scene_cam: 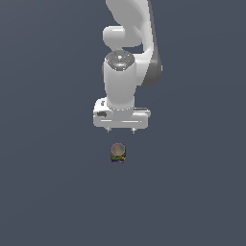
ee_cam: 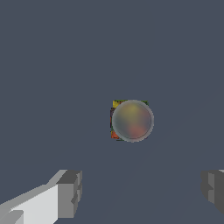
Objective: Pick up the object and move it to a goal position.
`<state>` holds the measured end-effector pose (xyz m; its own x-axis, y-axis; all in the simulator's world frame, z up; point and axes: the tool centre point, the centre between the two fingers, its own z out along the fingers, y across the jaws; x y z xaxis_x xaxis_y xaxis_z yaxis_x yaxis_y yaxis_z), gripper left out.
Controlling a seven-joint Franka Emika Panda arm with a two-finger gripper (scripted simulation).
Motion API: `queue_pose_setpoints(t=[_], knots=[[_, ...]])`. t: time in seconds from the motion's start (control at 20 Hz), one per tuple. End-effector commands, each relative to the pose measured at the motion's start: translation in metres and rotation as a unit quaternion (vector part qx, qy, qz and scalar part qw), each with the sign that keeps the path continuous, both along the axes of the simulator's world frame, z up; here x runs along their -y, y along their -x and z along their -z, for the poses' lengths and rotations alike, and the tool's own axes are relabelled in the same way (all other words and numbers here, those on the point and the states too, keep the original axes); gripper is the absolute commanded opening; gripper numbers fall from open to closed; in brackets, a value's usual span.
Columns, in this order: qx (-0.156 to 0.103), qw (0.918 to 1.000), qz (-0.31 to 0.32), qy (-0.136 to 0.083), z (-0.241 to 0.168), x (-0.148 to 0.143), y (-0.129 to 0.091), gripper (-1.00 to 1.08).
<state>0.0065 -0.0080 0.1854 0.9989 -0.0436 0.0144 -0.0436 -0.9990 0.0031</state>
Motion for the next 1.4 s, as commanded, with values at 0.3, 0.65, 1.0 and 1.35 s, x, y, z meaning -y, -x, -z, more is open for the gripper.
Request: queue_pose_setpoints(t=[0.3,0.65,1.0,1.35], knots=[[0.002,0.9998,-0.022,0.002,0.000,-0.009,0.000,1.00],[0.004,0.9991,-0.041,0.003,-0.004,-0.018,0.001,1.00],[0.002,0.9995,-0.031,0.002,0.009,-0.012,-0.006,1.00],[-0.003,1.0000,-0.006,-0.001,0.043,0.001,-0.022,1.00]])
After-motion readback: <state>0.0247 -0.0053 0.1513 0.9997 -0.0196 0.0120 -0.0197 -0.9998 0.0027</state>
